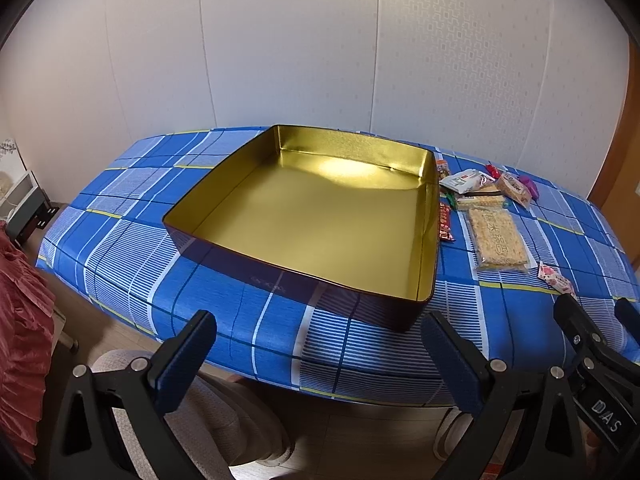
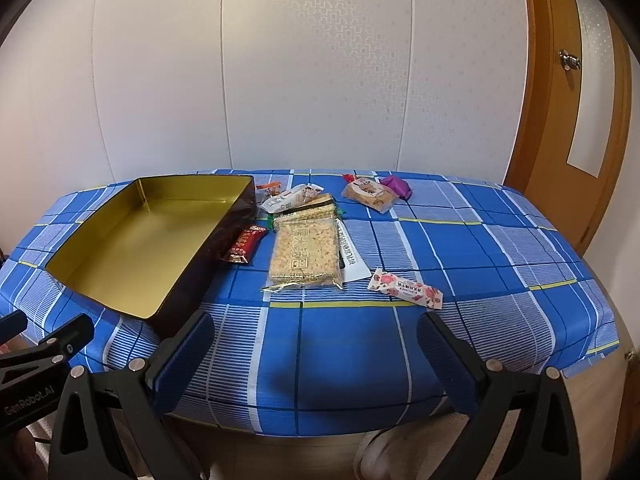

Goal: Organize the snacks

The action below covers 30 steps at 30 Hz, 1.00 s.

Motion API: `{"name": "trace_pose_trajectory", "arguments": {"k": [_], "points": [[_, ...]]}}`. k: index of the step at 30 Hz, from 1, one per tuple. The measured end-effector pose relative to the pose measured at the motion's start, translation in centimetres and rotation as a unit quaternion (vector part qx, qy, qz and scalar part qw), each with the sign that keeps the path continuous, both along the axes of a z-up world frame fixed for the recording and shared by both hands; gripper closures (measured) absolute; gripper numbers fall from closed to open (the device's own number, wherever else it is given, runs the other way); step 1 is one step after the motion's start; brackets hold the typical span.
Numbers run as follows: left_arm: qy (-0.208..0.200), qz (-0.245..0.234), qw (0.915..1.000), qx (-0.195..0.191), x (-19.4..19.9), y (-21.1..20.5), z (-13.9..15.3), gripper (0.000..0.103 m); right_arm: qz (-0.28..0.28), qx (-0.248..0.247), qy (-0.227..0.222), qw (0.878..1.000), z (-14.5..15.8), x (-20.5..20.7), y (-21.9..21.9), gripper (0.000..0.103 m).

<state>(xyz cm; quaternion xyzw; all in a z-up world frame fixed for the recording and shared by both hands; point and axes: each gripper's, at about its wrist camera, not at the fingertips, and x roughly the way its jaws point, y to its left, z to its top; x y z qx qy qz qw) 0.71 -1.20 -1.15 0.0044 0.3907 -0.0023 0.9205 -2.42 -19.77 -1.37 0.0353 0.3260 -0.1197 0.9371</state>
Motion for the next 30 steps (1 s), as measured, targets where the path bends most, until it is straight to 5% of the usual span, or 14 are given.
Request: {"name": "trace_pose_trajectory", "arguments": {"k": [13, 19, 25, 30], "points": [[0.015, -0.012, 0.9998, -0.008, 0.2, -0.1, -0.3, 0.000, 0.002, 0.008, -0.007, 1.000, -0.2, -0.1, -0.9, 0.000], [0.027, -0.068, 0.9946, -0.074, -0.1, -0.3, -0.5, 0.000, -0.021, 0.022, -0.014, 0.999, -0.8, -0.3, -4.4, 0.000], [0.104, -0.106, 0.9773, -0.151, 0.3, -1.6, -2.0, 0.000, -0.068, 0.028, 0.000, 0.997, -2.3, 0.0, -9.3, 0.000], [0.097, -0.112, 0.9778, -0.148, -0.2, -2.8, -2.0, 0.000, -0.011, 0.040, 0.032, 0.999, -3.6, 2.3, -12.1, 0.012]]}}
